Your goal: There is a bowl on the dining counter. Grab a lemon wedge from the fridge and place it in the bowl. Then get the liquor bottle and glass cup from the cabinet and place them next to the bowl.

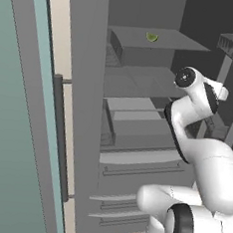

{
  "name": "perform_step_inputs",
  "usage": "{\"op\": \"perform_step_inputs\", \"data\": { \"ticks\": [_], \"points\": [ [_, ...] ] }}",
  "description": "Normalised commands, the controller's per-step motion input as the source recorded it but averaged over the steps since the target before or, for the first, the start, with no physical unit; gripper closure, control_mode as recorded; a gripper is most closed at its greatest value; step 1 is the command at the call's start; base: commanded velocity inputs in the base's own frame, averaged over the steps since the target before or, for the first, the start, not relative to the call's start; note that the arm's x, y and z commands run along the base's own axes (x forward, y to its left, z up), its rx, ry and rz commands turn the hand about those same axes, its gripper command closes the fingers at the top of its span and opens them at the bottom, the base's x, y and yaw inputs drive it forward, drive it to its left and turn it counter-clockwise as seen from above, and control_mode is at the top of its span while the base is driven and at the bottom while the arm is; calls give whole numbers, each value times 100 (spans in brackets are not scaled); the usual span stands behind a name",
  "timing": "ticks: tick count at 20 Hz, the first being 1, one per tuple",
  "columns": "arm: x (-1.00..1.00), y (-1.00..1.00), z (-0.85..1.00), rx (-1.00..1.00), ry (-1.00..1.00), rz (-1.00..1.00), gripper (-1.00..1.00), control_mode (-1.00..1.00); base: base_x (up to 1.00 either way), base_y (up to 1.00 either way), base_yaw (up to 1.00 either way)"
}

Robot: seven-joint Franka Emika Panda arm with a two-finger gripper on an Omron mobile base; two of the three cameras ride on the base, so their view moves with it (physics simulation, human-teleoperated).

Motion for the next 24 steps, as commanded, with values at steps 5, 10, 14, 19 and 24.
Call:
{"op": "perform_step_inputs", "data": {
  "ticks": [5, 10, 14, 19, 24],
  "points": [
    [53, -57, -1, 0, 0, -16, -100, -100, 0, 0, 0],
    [30, -62, 0, 0, 0, -16, -100, -100, 0, 0, 0],
    [10, -68, 0, 0, 0, -16, -100, -100, 0, 0, 0],
    [0, -75, 0, 0, 0, -14, -100, -100, 0, 0, 0],
    [0, -83, 0, 0, 0, -13, -100, -100, 0, 0, 0]
  ]
}}
